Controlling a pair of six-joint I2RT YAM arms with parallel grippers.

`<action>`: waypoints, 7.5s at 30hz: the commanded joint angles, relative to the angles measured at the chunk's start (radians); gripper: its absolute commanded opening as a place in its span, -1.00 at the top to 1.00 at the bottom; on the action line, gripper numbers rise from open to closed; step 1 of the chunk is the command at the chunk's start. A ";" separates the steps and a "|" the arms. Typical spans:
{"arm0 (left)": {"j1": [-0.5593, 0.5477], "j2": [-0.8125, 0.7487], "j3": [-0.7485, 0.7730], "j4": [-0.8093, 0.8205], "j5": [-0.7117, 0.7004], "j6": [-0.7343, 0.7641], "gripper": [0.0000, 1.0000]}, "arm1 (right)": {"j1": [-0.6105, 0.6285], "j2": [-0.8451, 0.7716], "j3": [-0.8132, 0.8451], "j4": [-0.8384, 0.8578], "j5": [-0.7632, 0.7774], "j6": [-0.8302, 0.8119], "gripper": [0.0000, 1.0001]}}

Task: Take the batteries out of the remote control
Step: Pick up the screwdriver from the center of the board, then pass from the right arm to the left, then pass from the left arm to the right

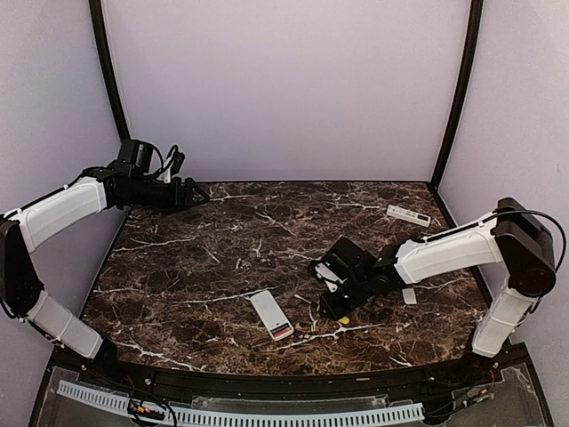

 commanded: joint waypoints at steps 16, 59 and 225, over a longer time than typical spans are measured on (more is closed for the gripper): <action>0.002 -0.051 -0.035 0.025 0.022 0.000 -0.54 | 0.031 0.046 0.030 -0.009 0.106 0.070 0.83; -0.322 0.116 -0.071 0.230 0.471 -0.040 -0.06 | 0.185 -0.173 0.247 0.040 0.194 -0.080 0.95; -0.154 -0.189 -0.303 0.755 0.547 -0.257 -0.14 | 0.053 -0.328 0.158 0.626 -0.082 0.263 1.00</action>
